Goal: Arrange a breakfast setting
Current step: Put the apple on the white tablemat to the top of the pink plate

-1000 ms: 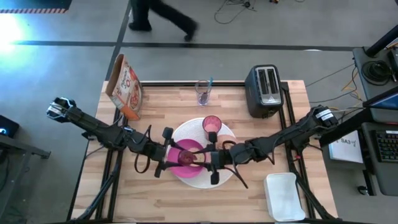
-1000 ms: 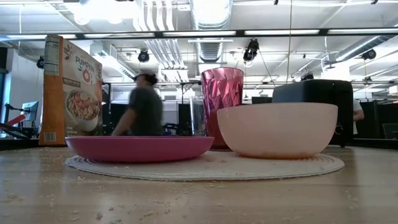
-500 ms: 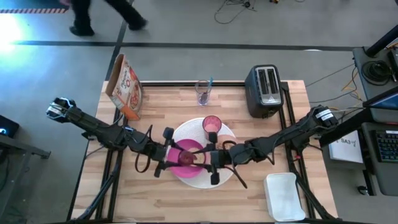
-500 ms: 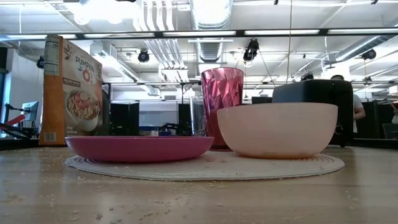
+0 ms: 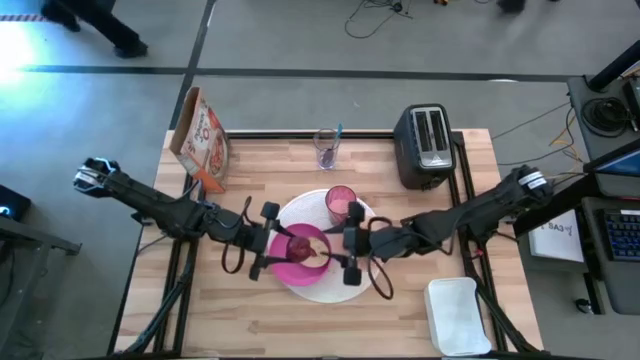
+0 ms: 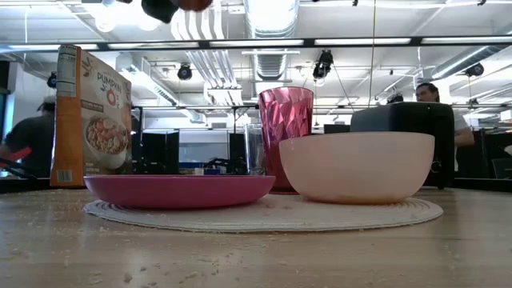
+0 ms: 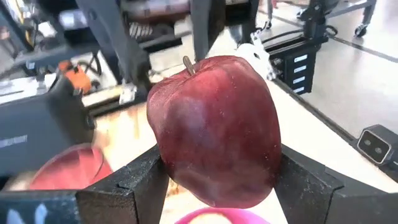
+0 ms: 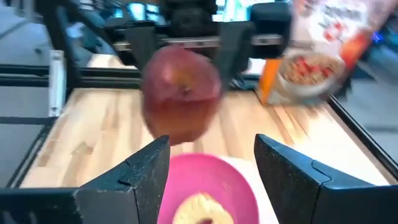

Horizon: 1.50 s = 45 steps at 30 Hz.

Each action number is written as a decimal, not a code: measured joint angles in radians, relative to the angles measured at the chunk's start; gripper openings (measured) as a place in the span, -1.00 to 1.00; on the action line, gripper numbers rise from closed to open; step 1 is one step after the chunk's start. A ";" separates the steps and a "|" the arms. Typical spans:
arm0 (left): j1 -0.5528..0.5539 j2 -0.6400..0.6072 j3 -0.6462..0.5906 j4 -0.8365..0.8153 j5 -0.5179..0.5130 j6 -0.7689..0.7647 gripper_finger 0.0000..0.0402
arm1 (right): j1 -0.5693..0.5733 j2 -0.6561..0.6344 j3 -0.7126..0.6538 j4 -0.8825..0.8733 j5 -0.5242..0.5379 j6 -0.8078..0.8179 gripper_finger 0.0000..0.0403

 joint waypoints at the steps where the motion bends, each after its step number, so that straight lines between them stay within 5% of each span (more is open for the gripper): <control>1: 0.008 -0.001 0.000 -0.011 0.000 -0.013 0.12 | 0.000 -0.010 0.012 -0.043 0.016 0.029 0.11; 15: 0.221 -0.007 0.002 -0.129 0.000 -0.096 0.11 | -0.007 -0.036 0.155 -0.671 0.171 0.563 0.11; 25: 0.415 0.141 -0.005 -0.115 -0.004 -0.187 0.11 | -0.007 -0.036 0.153 -0.770 0.195 0.634 0.11; 31: 0.442 0.295 0.003 -0.084 -0.127 -0.151 0.12 | -0.007 -0.036 0.153 -0.775 0.196 0.633 0.11; 45: 0.460 0.429 -0.001 -0.078 -0.104 -0.216 0.12 | -0.007 -0.036 0.153 -0.783 0.196 0.630 0.11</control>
